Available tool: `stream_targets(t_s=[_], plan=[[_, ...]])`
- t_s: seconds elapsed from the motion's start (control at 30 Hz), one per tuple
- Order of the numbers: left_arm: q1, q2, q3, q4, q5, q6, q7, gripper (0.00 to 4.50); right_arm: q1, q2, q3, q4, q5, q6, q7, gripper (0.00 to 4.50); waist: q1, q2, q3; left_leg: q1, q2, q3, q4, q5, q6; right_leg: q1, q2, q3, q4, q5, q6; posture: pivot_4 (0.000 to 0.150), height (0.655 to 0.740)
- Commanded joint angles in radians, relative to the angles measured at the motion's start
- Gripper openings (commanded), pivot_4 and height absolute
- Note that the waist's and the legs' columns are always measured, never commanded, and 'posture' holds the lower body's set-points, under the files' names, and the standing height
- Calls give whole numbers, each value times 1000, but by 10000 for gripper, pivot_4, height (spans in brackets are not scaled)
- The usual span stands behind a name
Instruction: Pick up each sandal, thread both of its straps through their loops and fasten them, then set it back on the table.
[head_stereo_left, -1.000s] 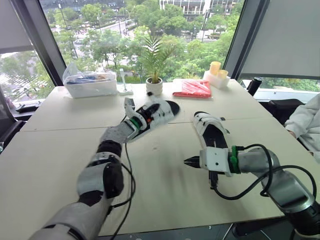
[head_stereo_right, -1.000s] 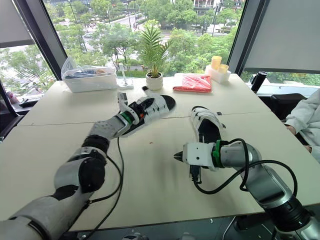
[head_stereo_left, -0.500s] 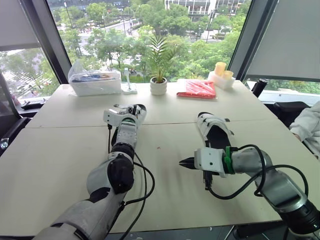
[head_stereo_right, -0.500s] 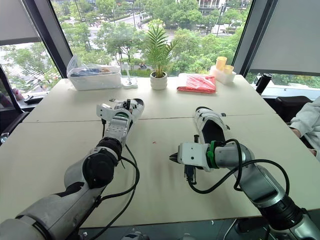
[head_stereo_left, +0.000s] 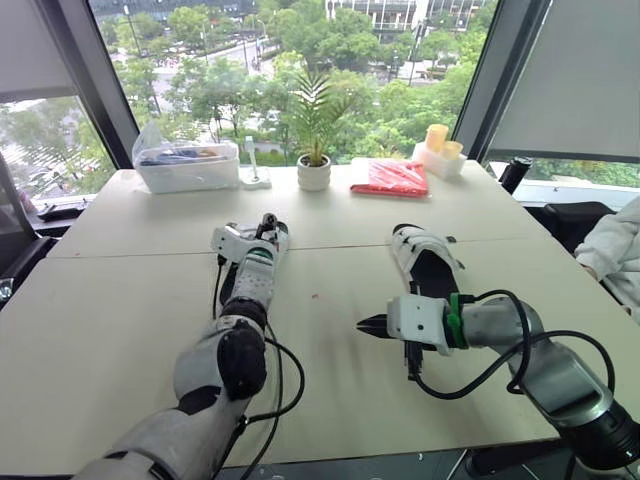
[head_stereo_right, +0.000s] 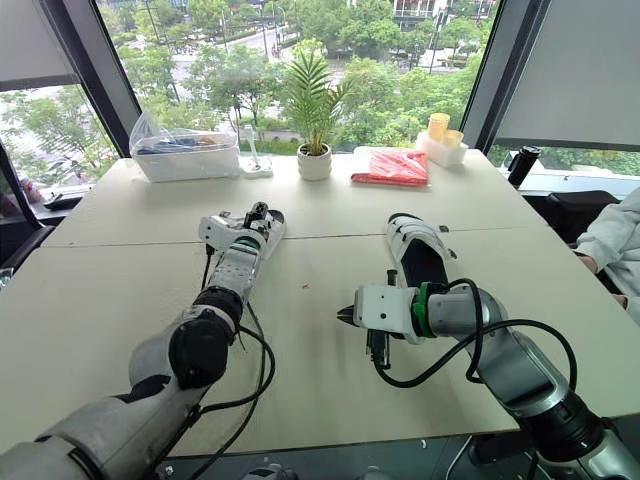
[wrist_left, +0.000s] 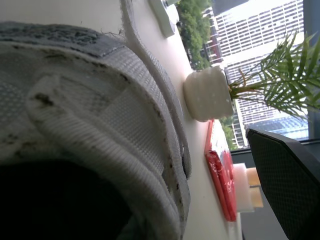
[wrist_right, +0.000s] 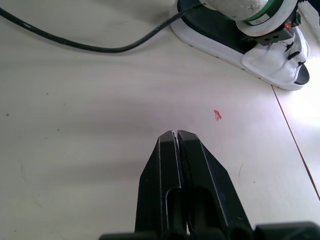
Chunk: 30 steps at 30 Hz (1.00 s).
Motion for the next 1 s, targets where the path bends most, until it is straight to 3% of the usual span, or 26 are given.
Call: stream_targets(t_s=[0.03,0.2,0.37,0.53,0.83,1.0], plan=[[135,-12,-64,-199,23,135,49,44657,-2,11,1,-24,1,-15,-13,0,-4,1,-1,0,0,0,0,0,0,0,0,0,0,0,0,1500,7400],[443,-11,-218,-724,18,448,104,44657,-9,25,15,4,-3,-40,-13,0,-29,4,-3,3,1,1,-1,0,0,2,1,4,1,0,0,1500,7400],[611,20,-297,-1046,-31,652,123,44657,-25,33,28,47,-9,-77,-11,0,-20,5,-4,4,2,1,0,-2,4,3,2,5,2,1,-1,1500,7400],[785,133,-384,-1341,-79,813,38,44657,-38,23,-5,108,1,-109,-8,0,-22,5,-4,5,1,1,0,-3,4,3,1,5,2,1,-2,1500,7400],[1045,459,-468,-1645,-51,807,-275,44657,-27,-2,-159,205,119,-38,1,0,0,6,-4,3,1,1,-1,-3,5,3,0,4,-1,1,-3,1500,7400],[1147,557,-459,-1728,-52,771,-377,44657,-23,-15,-231,209,209,54,13,0,4,7,-4,2,2,1,-2,-3,5,2,-1,4,-2,-1,-6,1500,7400]])
